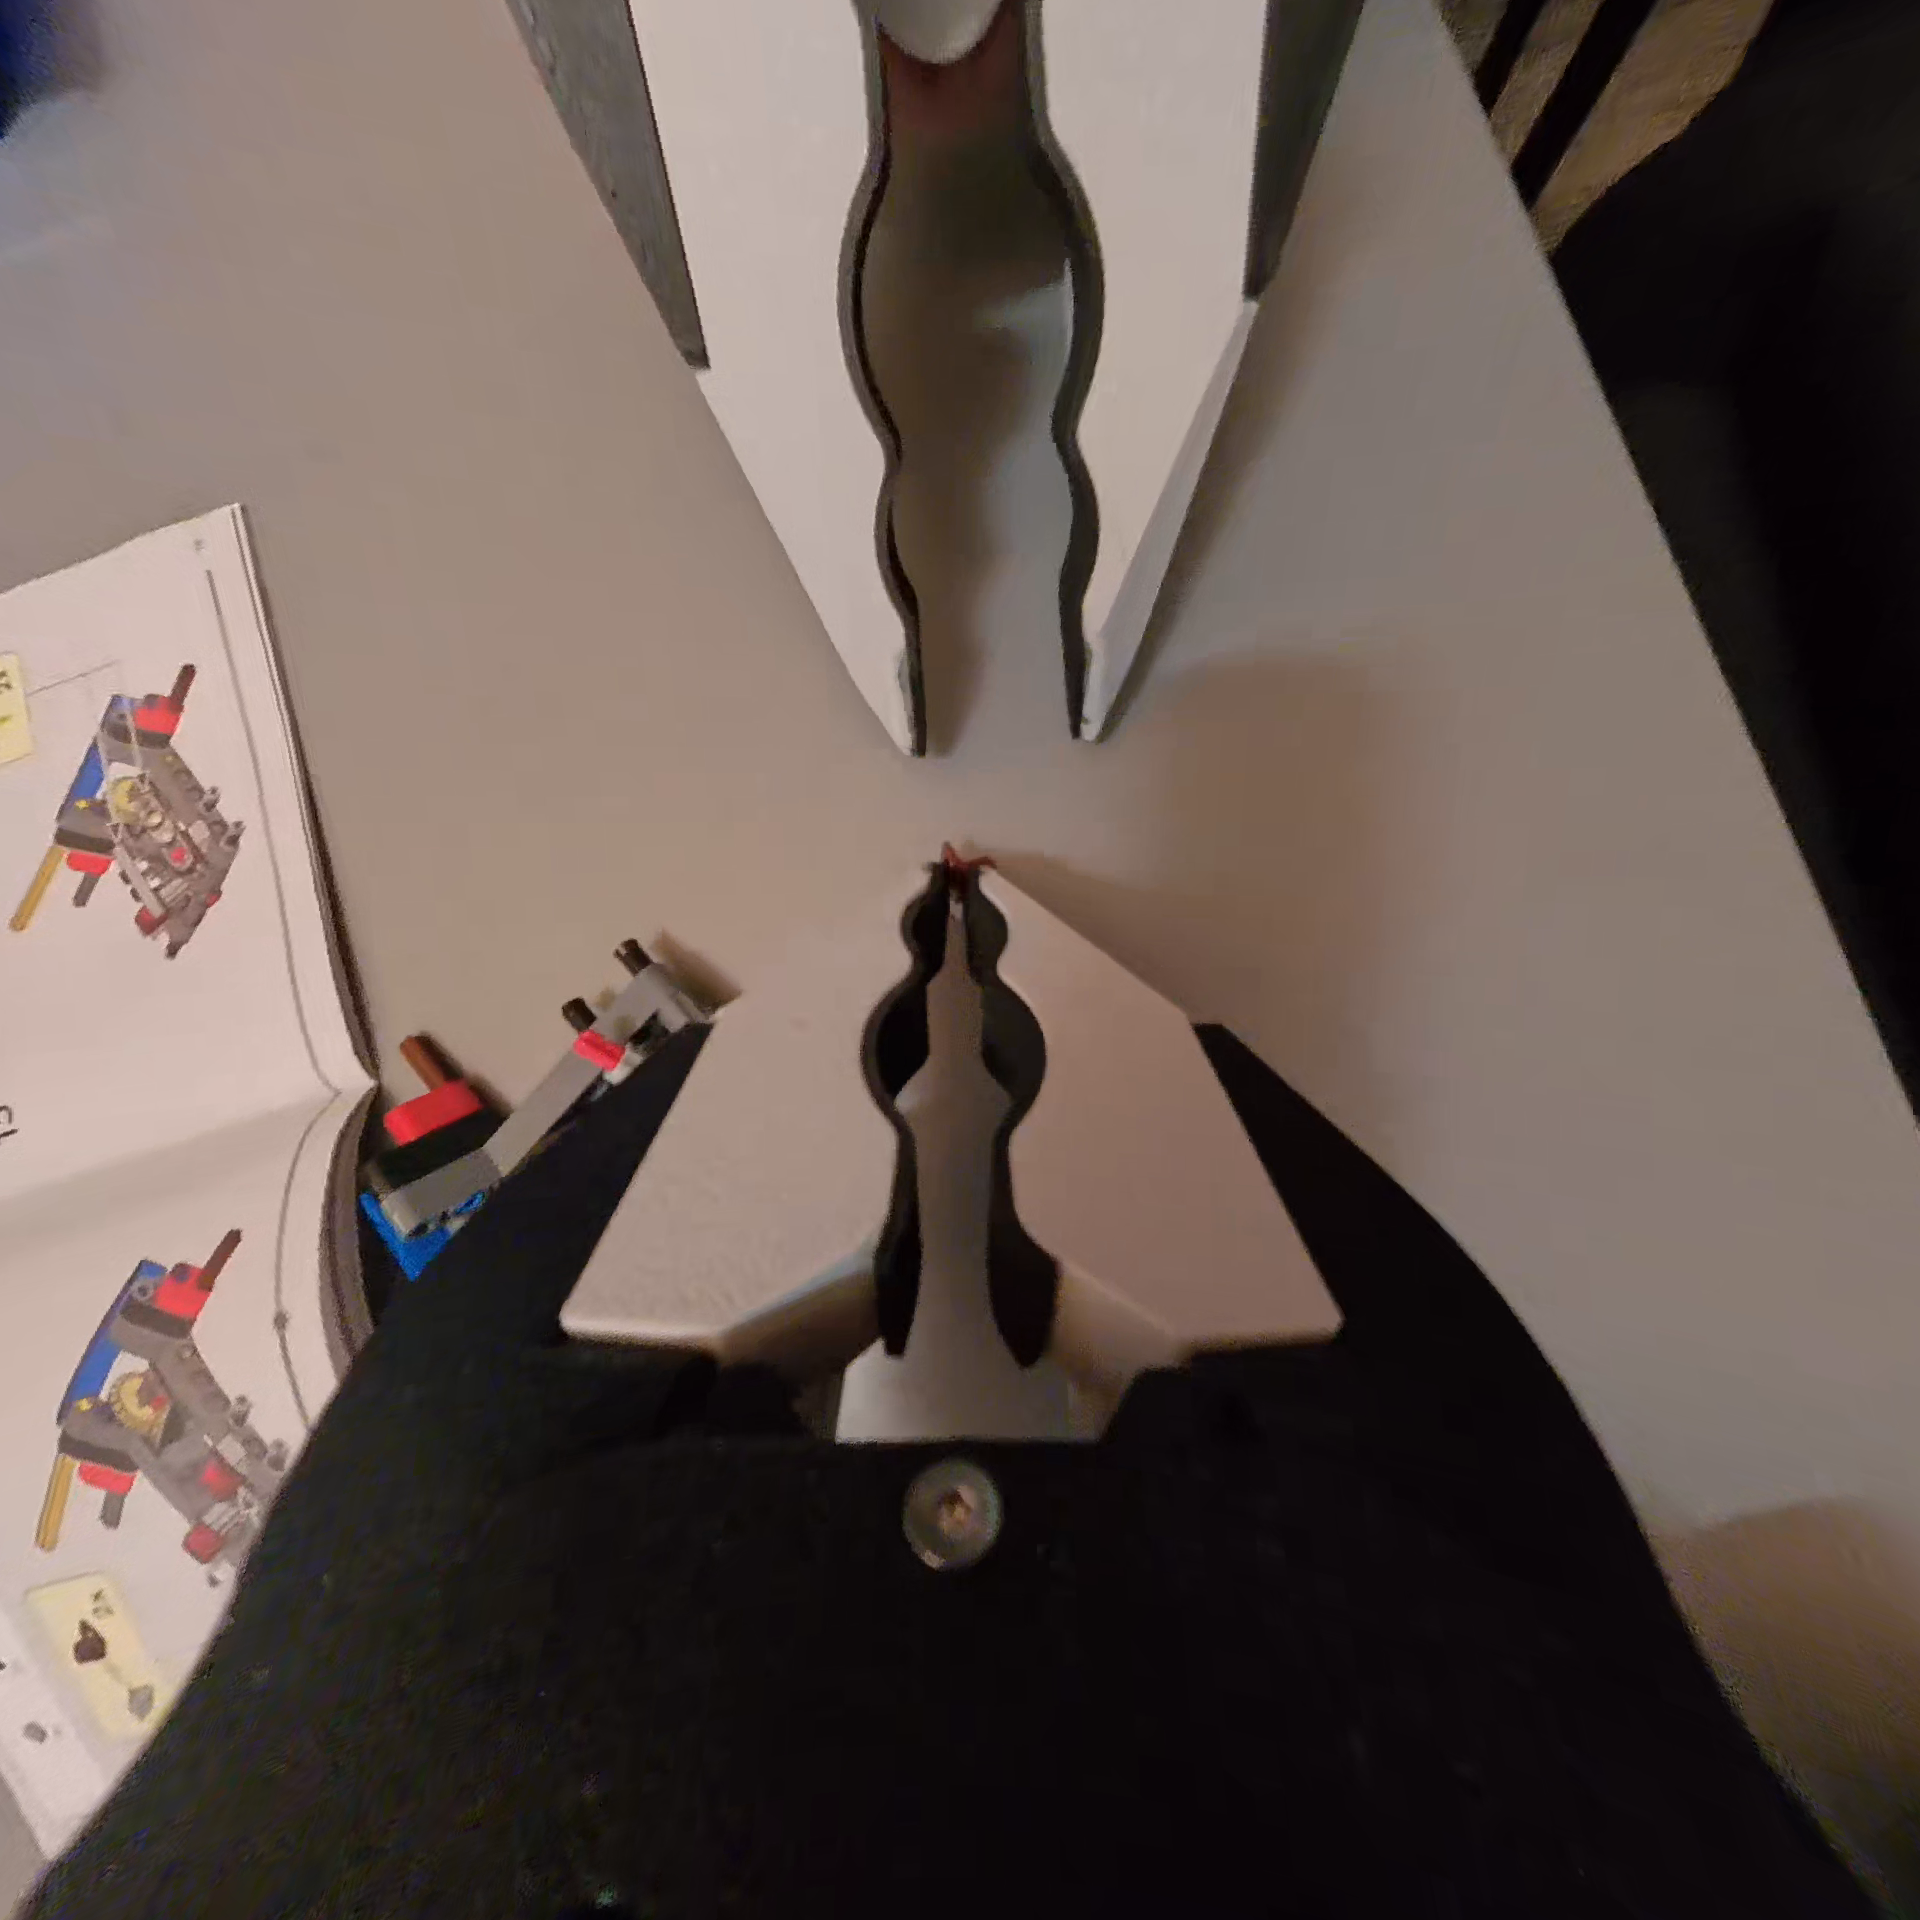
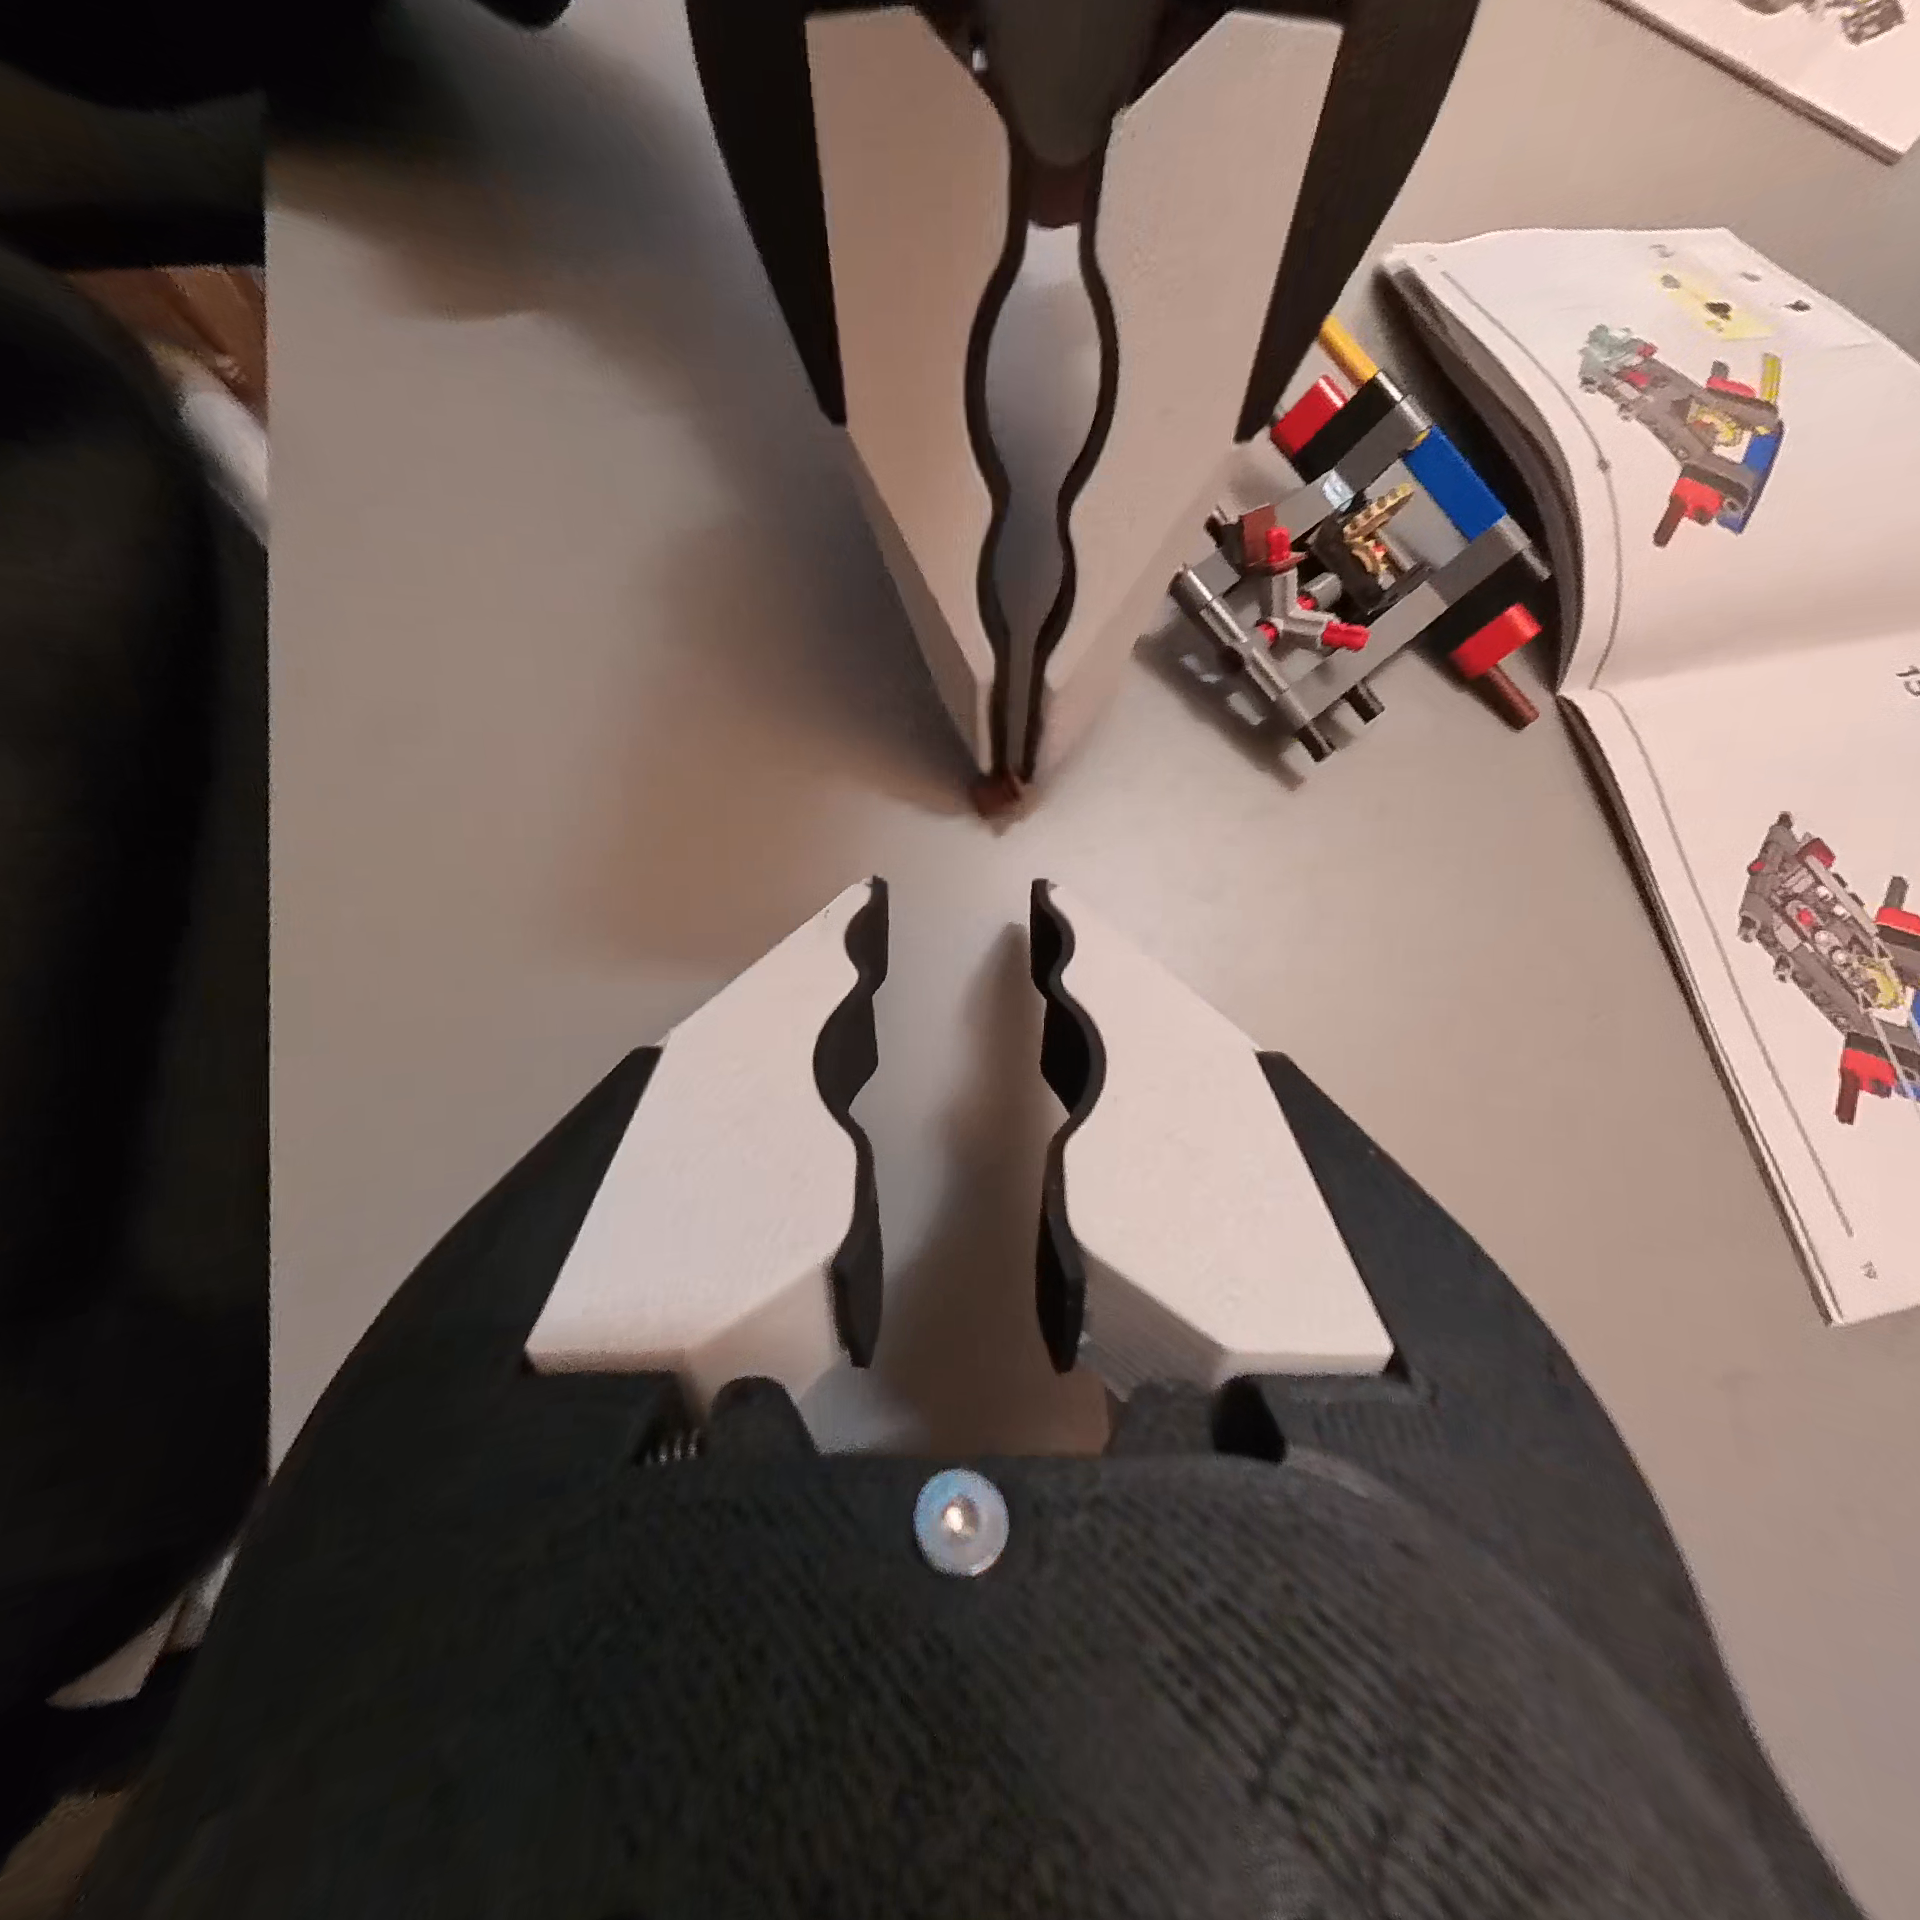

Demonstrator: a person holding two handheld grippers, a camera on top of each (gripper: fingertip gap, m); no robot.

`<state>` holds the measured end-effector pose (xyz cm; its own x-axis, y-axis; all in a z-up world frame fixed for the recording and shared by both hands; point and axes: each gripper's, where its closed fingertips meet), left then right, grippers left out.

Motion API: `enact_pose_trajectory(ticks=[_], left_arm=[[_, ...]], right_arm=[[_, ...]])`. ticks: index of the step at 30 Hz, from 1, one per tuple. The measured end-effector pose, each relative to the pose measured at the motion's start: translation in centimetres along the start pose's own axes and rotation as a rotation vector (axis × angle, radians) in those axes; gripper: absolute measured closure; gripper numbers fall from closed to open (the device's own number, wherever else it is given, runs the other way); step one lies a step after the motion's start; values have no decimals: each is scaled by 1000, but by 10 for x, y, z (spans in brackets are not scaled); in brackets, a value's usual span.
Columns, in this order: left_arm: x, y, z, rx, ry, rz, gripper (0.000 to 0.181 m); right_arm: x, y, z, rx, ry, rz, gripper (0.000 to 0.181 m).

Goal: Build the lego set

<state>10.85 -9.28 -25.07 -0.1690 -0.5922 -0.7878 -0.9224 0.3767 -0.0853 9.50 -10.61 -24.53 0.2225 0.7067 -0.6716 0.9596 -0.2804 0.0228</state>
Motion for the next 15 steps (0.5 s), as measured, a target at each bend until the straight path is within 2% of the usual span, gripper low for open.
enact_pose_trajectory(ticks=[5, 8, 12, 15], left_arm=[[-7, -7, -8, -92, 103, -73, 181], [-17, -21, -15, -248, 213, -191, 181], [-48, -46, -29, -561, 471, -374, 181], [-71, -53, -40, -726, 677, -413, 181]], right_arm=[[6, 13, -7, -18, 34, 77, 156], [3, 26, -22, 39, 125, 128, 156], [-10, 45, -50, 104, 312, 263, 150], [-20, 59, -64, 54, 385, 431, 152]])
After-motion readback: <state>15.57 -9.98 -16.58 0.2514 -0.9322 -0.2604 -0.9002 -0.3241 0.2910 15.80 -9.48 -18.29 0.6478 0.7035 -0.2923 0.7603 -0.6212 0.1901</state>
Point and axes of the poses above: each gripper's, where its closed fingertips meet, x out along the fingers, z out of its underside, y = z × x across the jaws, and after that the axes turned 1 degree about x, right-handed
